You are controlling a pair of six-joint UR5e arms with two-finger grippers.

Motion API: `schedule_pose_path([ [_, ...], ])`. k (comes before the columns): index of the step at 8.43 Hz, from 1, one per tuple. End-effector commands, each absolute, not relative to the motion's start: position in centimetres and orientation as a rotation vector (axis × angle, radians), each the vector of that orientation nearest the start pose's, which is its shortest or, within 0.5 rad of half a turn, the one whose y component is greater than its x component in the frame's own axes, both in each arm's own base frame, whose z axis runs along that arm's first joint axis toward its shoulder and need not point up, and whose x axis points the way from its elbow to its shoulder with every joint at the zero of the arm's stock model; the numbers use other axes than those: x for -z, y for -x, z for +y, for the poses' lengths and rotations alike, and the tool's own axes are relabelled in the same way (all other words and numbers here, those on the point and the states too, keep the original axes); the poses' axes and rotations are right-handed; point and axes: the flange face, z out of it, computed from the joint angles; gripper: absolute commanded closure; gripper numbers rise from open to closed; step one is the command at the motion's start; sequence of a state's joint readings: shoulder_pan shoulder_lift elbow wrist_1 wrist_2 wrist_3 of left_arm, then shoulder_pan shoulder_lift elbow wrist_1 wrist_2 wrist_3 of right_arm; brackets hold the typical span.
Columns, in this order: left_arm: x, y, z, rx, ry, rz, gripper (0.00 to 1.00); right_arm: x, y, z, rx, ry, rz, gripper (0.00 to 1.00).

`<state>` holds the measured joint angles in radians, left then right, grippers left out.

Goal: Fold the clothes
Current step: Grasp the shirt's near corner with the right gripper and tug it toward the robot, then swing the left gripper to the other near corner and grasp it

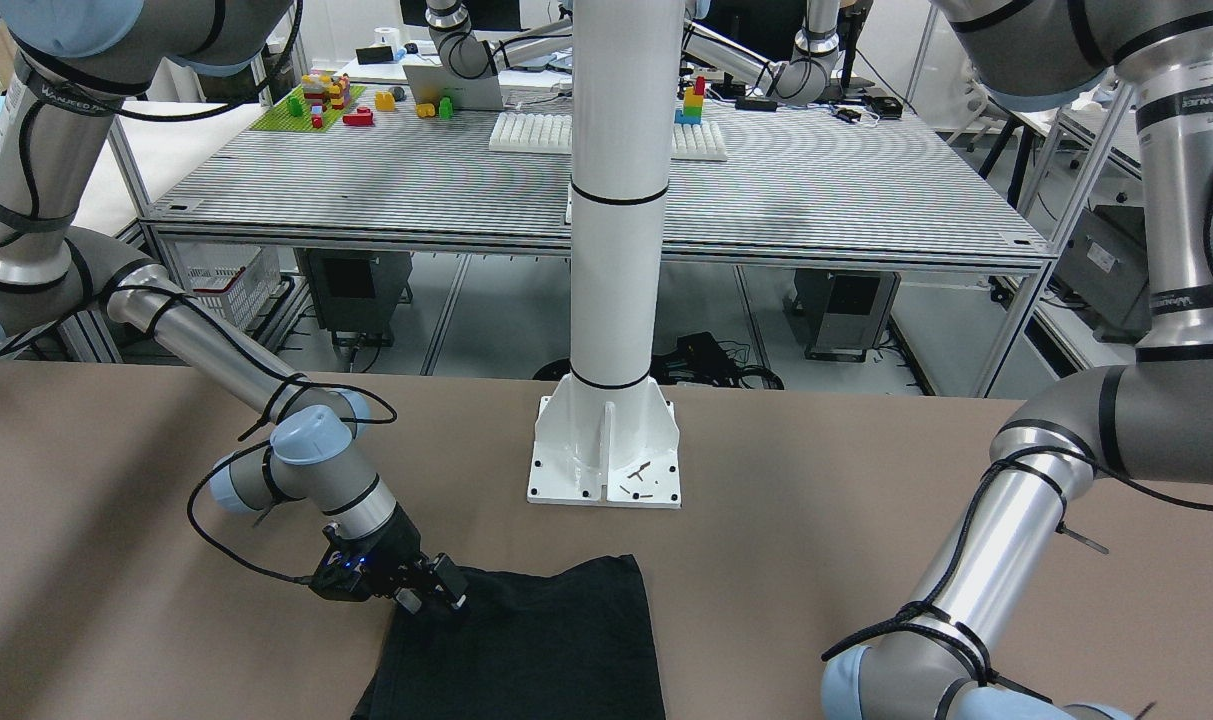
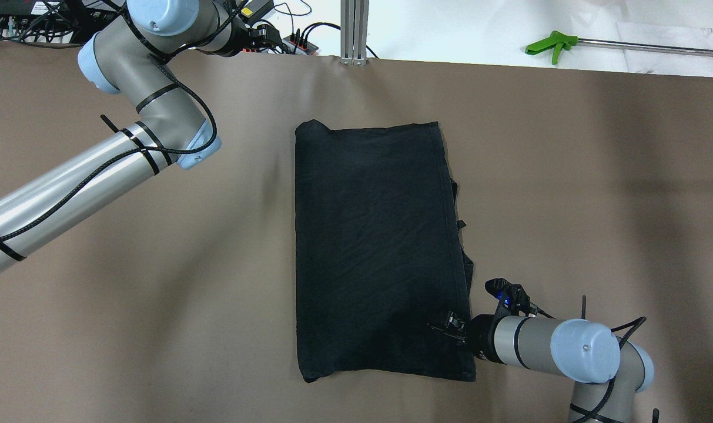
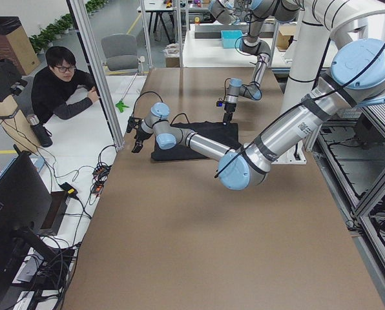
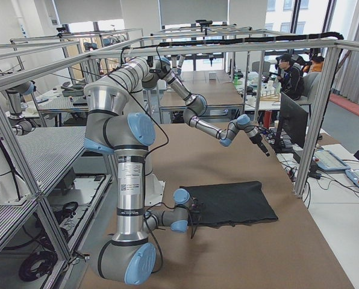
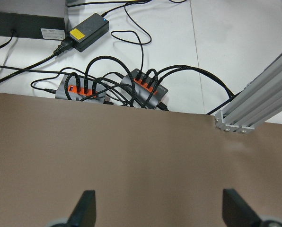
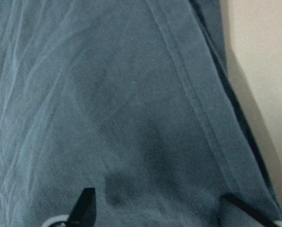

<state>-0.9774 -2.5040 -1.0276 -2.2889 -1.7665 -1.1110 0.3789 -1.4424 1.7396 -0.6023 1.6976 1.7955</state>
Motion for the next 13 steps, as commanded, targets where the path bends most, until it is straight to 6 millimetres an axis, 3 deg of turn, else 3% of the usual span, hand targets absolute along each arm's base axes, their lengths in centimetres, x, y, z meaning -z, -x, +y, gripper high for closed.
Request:
schedule_pose_path([
  [1, -21.9, -37.3, -75.7, 0.355, -0.599, 0.952, 0.06, -39.2, 48.8, -32.1, -0.45, 0.006, -1.251, 0.06],
  [2, -22.0, -37.5, -75.7, 0.354, -0.597, 0.952, 0.06, -37.2, 50.0, -32.8, -0.456, 0.006, -1.239, 0.21],
  [3, -22.0, -37.5, -75.7, 0.353, -0.598, 0.951, 0.06, -35.3, 51.0, -33.3, -0.465, 0.008, -1.232, 0.68],
  [4, -22.0, -37.5, -75.7, 0.353, -0.598, 0.951, 0.06, -34.4, 51.2, -33.6, -0.467, 0.007, -1.239, 1.0],
  [7, -22.3, -37.6, -75.6, 0.353, -0.594, 0.95, 0.06, -33.8, 50.9, -34.0, -0.503, 0.023, -1.252, 1.0],
  [10, -21.1, -37.6, -74.6, 0.317, -0.522, 1.049, 0.06, -32.0, 49.6, -33.7, -0.492, 0.016, -1.297, 1.0],
  [11, -21.0, -37.5, -73.0, 0.322, -0.459, 1.163, 0.06, -31.6, 49.1, -34.2, -0.495, 0.008, -1.309, 1.0],
  [12, -22.5, -37.4, -70.4, 0.349, -0.419, 1.257, 0.06, -31.4, 49.1, -34.3, -0.491, -0.001, -1.312, 1.0],
  [13, -23.7, -37.6, -66.3, 0.379, -0.356, 1.318, 0.06, -31.5, 49.0, -34.4, -0.489, -0.008, -1.311, 1.0],
])
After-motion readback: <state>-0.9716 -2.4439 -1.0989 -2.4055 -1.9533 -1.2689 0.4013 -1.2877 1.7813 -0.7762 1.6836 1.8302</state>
